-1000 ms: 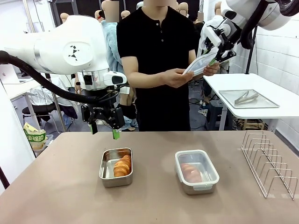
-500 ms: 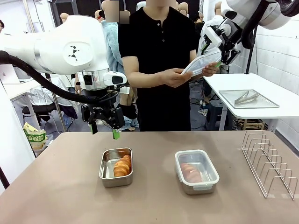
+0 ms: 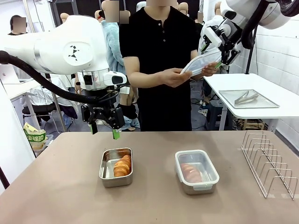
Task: Place the bread in airtight containers.
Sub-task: Release when the human grabs the Airtight Container lid.
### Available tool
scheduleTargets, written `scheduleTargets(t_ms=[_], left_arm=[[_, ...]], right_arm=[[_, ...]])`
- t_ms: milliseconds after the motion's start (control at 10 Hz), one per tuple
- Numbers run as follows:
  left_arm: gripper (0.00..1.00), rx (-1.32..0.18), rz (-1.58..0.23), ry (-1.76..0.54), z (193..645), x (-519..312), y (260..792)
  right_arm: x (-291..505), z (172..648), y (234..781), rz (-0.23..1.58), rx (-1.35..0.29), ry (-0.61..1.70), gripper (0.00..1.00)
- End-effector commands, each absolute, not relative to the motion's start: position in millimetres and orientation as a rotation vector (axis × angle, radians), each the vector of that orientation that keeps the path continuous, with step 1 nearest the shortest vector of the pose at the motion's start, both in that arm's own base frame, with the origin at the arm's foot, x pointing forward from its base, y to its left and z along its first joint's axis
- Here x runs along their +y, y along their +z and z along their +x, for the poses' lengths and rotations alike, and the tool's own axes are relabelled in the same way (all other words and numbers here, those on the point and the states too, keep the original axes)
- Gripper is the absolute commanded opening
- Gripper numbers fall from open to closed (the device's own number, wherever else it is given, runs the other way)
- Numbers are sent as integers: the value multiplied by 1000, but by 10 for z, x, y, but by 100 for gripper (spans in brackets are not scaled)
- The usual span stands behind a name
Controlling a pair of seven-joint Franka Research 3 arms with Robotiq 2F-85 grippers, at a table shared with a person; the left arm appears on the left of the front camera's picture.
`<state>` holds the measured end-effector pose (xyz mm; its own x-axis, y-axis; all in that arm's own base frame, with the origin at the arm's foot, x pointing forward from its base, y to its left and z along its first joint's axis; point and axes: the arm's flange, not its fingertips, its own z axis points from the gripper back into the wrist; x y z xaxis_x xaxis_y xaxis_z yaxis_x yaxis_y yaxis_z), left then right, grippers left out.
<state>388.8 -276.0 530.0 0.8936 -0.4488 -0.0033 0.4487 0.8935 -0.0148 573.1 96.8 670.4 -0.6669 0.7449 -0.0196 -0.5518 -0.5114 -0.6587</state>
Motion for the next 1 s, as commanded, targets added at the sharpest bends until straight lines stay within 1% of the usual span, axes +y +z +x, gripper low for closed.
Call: scheduleTargets(t_ms=[0,900], left_arm=[[100,5,-6,-463,3886,-2747,5317],[100,5,-6,-463,3886,-2747,5317]], right_arm=[[959,5734,6709,-388,-821,2179,100],[959,5734,6709,-388,-821,2179,100]])
